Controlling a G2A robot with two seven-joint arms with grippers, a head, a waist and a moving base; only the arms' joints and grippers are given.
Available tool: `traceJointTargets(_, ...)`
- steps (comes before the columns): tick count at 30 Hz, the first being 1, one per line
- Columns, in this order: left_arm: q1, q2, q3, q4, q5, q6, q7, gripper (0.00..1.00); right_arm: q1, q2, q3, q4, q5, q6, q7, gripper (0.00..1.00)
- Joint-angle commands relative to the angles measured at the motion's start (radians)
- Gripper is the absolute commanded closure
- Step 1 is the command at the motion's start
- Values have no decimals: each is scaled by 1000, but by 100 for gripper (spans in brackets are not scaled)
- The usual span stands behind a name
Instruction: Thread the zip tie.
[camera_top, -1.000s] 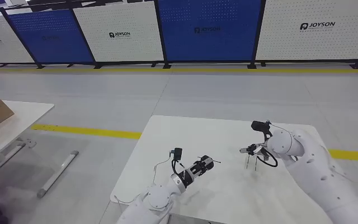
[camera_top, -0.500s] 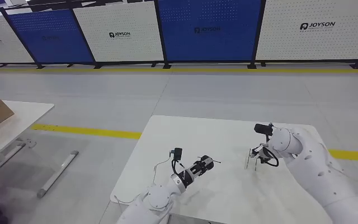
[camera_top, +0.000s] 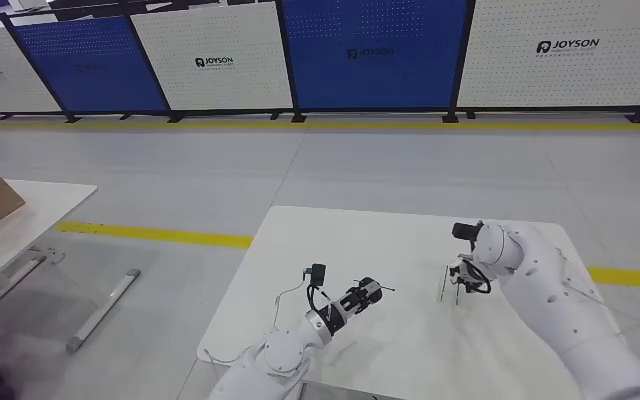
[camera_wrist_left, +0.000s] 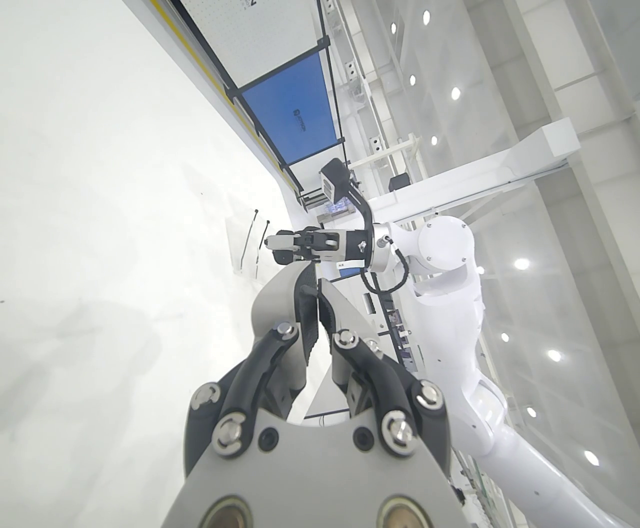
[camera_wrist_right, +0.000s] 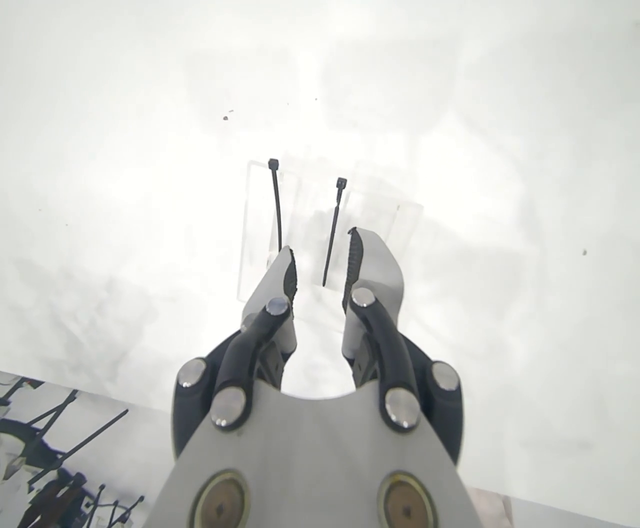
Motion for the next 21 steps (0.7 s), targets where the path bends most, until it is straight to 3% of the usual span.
traceJointTargets(1, 0, 0, 0, 0, 0, 0, 0, 100, 9, -16, -4, 33, -3, 0, -3, 77)
traceJointTargets(10, 0, 0, 0, 0, 0, 0, 0, 100, 41, -81, -22, 163, -14, 0, -20, 75)
traceJointTargets(21, 0, 0, 0, 0, 0, 0, 0, 100, 73, -133, -33, 266, -20, 0, -39, 78)
